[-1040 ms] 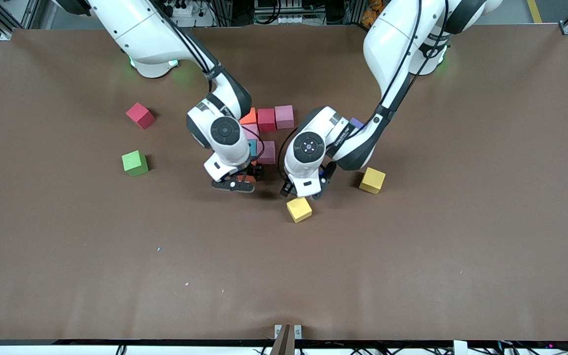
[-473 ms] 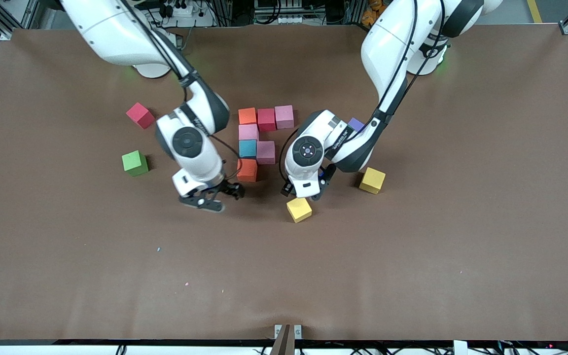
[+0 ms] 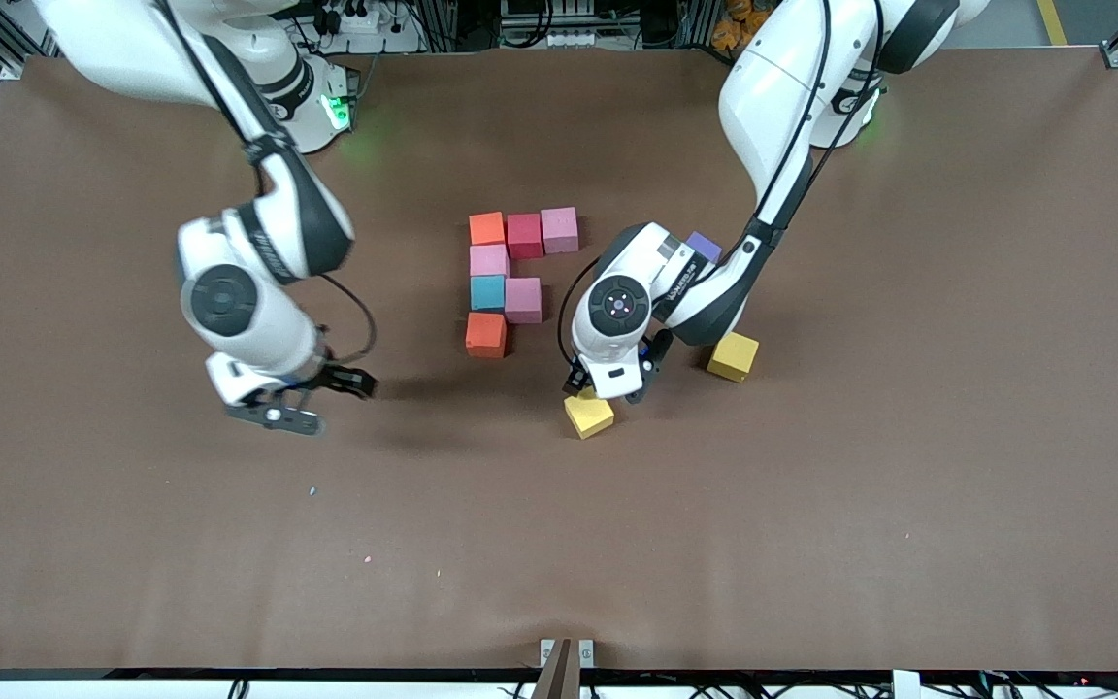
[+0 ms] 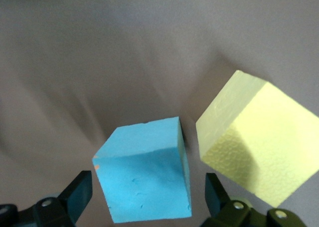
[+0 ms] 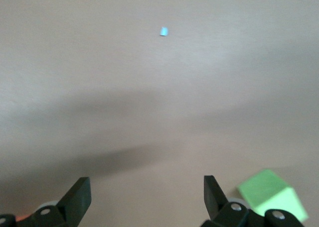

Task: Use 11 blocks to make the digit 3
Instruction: 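Open the right gripper and move it to the green cube, then grasp the green cube with the right gripper and lift it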

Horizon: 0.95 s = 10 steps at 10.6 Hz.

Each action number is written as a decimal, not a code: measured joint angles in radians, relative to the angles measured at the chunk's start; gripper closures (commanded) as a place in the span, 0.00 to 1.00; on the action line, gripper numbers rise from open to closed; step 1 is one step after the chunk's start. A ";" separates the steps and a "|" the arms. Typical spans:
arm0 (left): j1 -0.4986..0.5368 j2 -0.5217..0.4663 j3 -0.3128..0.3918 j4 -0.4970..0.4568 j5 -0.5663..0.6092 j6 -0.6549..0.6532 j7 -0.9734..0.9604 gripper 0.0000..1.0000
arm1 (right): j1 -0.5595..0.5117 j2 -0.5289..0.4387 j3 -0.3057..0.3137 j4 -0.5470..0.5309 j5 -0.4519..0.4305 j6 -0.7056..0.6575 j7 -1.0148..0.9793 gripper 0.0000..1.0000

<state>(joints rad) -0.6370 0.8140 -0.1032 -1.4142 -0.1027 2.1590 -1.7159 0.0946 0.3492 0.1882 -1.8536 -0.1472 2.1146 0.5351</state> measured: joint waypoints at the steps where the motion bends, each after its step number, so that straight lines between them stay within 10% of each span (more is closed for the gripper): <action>1: -0.001 0.000 0.000 -0.001 0.003 -0.011 0.000 0.00 | -0.039 -0.044 -0.002 -0.059 0.001 -0.003 -0.079 0.00; 4: -0.006 0.000 0.000 -0.003 0.003 -0.019 0.000 0.24 | -0.100 -0.142 -0.023 -0.232 0.003 0.007 -0.259 0.00; 10: -0.005 0.001 0.002 -0.003 0.003 -0.019 0.000 0.28 | -0.121 -0.201 -0.132 -0.511 0.003 0.223 -0.537 0.00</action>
<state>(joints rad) -0.6419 0.8146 -0.1016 -1.4175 -0.0993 2.1402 -1.7159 -0.0261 0.1477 0.0559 -2.3643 -0.1440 2.3378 -0.0021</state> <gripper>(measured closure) 0.278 0.000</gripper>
